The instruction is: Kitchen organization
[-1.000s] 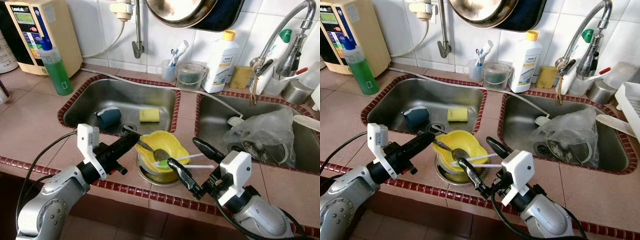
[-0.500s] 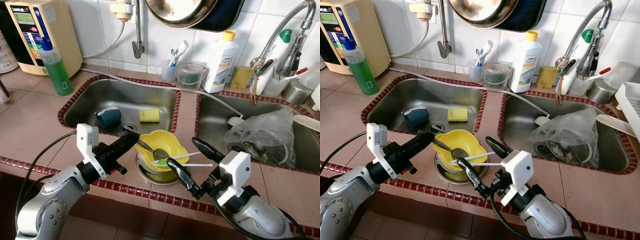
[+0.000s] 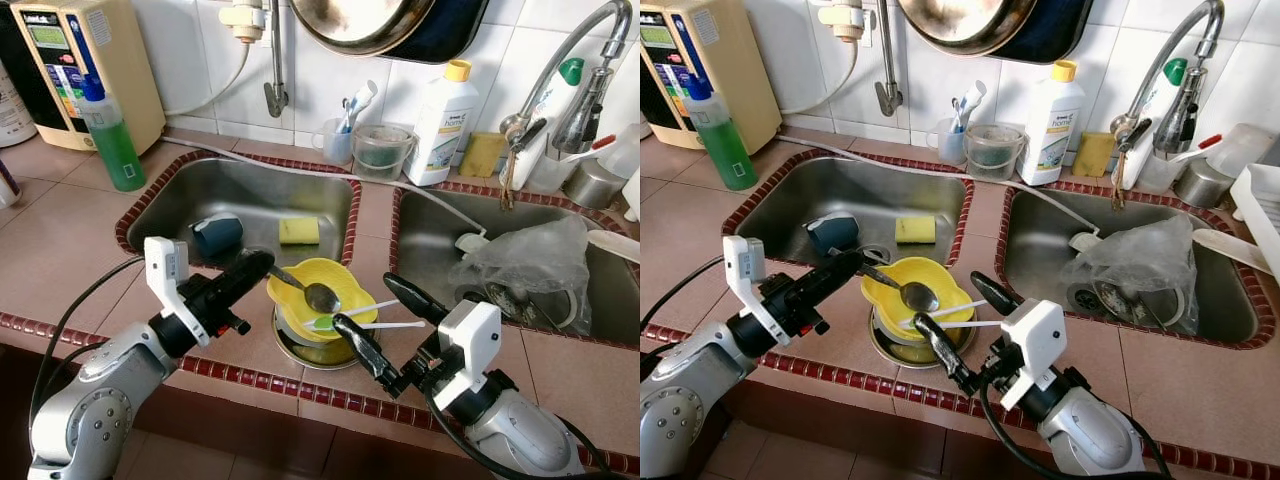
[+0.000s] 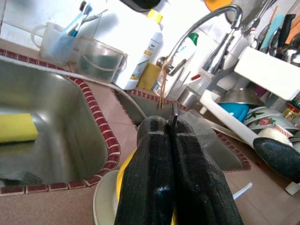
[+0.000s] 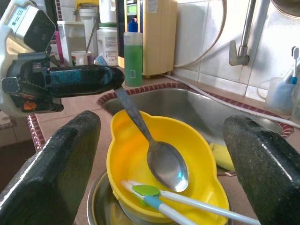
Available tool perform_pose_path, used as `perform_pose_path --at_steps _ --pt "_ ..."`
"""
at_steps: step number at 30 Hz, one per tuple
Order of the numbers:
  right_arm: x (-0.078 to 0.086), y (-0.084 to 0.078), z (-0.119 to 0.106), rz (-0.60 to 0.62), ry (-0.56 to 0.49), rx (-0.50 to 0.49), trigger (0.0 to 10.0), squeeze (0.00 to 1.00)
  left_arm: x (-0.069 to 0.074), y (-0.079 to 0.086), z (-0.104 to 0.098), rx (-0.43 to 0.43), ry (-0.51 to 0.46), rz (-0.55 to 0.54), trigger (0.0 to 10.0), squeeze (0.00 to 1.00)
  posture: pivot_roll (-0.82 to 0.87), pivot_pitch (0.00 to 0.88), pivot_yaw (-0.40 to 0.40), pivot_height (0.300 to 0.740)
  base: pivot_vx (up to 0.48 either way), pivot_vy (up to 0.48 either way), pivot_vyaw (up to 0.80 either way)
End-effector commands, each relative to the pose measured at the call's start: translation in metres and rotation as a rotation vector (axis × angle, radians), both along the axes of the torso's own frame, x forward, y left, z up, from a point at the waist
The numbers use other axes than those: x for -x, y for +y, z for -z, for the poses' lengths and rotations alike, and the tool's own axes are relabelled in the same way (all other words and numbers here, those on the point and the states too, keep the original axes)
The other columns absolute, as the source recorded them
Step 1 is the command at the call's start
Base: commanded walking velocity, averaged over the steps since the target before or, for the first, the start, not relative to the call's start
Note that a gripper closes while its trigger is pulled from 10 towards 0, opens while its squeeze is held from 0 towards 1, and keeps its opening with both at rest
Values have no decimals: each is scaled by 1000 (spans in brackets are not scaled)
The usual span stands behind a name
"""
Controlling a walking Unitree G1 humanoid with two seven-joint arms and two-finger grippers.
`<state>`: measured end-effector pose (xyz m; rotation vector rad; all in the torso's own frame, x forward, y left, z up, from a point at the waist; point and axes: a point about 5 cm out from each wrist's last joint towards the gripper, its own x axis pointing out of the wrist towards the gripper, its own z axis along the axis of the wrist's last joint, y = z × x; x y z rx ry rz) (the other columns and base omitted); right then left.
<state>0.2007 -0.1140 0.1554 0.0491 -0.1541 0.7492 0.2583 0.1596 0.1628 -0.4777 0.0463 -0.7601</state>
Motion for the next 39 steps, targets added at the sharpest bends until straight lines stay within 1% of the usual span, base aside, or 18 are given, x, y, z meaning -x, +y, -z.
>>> perform_pose_path --at_steps 1,2,3,4,5,6,14,18,22,28,30,31,33,34,35,36,37,39 --pt "-2 0 0 -2 -3 5 10000 0 0 -1 -8 3 -27 1 0 0 49 0 9 740 0 0 0" --pt "-1 0 0 -1 -3 5 10000 0 -1 -1 -10 9 -30 -2 0 0 47 0 7 740 0 0 0" --pt "-1 0 0 -1 -3 6 10000 0 -1 0 -11 17 -30 -2 2510 0 47 0 6 740 0 0 0" --pt "-1 0 0 0 -2 6 10000 0 -1 0 -13 24 -30 0 8235 0 47 0 6 740 0 0 0" --pt "-1 0 0 0 -2 6 10000 0 -1 0 -13 24 -30 0 8235 0 47 0 6 740 0 0 0" --pt "-1 0 1 0 -1 7 10000 0 0 -2 -17 31 -39 20 10000 0 48 0 5 740 0 0 0" --pt "-2 -1 0 -2 -2 6 10000 0 2 -4 -25 45 -59 55 10000 0 48 0 3 740 0 0 0" --pt "-2 -1 0 -2 -2 9 10000 0 3 -3 -29 74 -54 83 10000 0 48 0 3 740 0 0 0" --pt "-2 -1 1 -2 -1 8 10000 0 -1 1 -35 115 -60 76 10000 0 47 0 2 740 0 0 0" --pt "-3 0 -1 -1 -6 2 10000 0 -13 4 -43 131 -87 42 10000 0 43 0 3 740 0 0 0" --pt "-4 1 -1 -1 -8 -2 10000 0 -20 4 -43 126 -90 18 10000 0 41 0 3 740 0 0 0" --pt "-4 1 -1 -1 -8 -2 10000 0 -20 4 -43 126 -90 18 10000 0 41 0 3 740 0 0 0" --pt "-3 2 -2 -2 -10 -7 10000 0 -27 4 -43 133 -93 0 10000 0 37 0 5 740 0 0 0" --pt "-3 2 -2 -2 -10 -7 10000 0 -27 4 -43 133 -93 0 10000 0 37 0 5 740 0 0 0" --pt "-4 2 -2 -1 -10 -10 10000 0 -31 4 -44 134 -97 -17 10000 0 32 0 8 740 0 0 0" --pt "-4 2 -3 1 -12 -18 10000 0 -41 2 -44 138 -106 -39 10000 0 27 0 9 740 0 0 0" --pt "-4 2 -3 1 -12 -18 10000 0 -41 2 -44 138 -106 -39 10000 0 27 0 9 740 0 0 0" --pt "-4 3 -4 4 -17 -19 10000 0 -48 -1 -45 149 -107 -53 10000 0 23 0 13 740 0 0 0"
